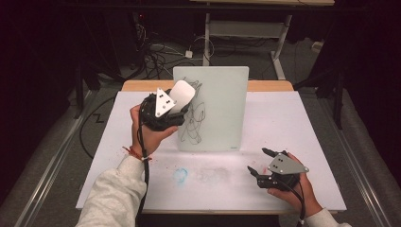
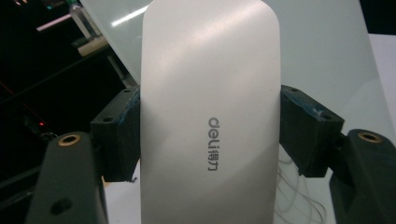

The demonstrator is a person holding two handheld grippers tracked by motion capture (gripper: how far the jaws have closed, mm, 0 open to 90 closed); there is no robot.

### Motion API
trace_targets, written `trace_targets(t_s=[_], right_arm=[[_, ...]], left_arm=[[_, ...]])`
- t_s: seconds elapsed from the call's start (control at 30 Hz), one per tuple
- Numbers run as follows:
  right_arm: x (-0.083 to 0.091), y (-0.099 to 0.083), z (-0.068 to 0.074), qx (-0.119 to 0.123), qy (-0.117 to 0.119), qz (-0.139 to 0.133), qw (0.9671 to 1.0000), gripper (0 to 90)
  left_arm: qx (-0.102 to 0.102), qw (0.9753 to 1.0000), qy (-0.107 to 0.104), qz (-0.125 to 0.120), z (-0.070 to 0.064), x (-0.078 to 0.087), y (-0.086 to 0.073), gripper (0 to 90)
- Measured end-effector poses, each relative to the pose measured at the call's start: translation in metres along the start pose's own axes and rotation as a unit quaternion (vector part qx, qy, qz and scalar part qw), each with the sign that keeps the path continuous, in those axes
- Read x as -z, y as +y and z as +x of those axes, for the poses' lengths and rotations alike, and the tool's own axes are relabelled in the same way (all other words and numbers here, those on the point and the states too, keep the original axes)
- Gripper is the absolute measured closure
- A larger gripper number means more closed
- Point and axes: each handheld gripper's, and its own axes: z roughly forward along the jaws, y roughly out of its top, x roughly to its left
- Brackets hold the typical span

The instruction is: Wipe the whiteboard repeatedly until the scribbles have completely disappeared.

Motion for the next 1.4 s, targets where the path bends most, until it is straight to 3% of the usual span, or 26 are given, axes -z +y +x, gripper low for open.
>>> trace_targets(t_s=[0.3,0.43,0.6,0.83,0.93,1.1,1.13,1.23,1.3,1.4], right_arm=[[0.000,0.000,-0.001,-0.003,0.005,-0.001,1.0000,24.1],[-0.001,0.000,-0.001,-0.004,0.006,0.000,1.0000,24.1],[-0.001,0.000,0.000,-0.004,0.010,0.001,0.9999,24.1],[-0.002,0.000,0.001,0.000,0.012,0.003,0.9999,24.1],[-0.002,0.000,0.002,0.000,0.013,0.004,0.9999,24.1],[0.000,0.001,0.001,-0.001,0.006,-0.003,1.0000,24.6],[0.000,0.001,0.001,-0.002,0.005,-0.004,1.0000,24.6],[0.000,0.000,0.000,-0.004,0.006,-0.003,1.0000,24.6],[-0.001,-0.001,0.000,-0.001,0.008,-0.001,1.0000,24.6],[-0.001,-0.001,-0.001,-0.003,0.008,0.000,1.0000,24.6]], left_arm=[[-0.025,0.9991,0.033,-0.004,0.005,-0.012,0.019,29.0],[-0.036,0.9983,0.046,-0.005,0.001,-0.015,0.021,29.0],[-0.064,0.9962,0.060,-0.003,-0.011,-0.019,0.012,28.9],[-0.074,0.9961,0.049,0.007,-0.034,-0.024,-0.012,28.9],[-0.086,0.9946,0.057,0.014,-0.042,-0.026,-0.017,28.9],[-0.086,0.9943,0.060,0.013,-0.037,-0.025,-0.010,29.0],[-0.085,0.9940,0.069,0.011,-0.033,-0.024,-0.004,29.0],[-0.080,0.9946,0.067,0.006,-0.026,-0.023,0.002,29.0],[-0.085,0.9930,0.082,0.001,-0.018,-0.023,0.014,29.0],[-0.084,0.9926,0.088,-0.001,-0.014,-0.023,0.020,29.0]])
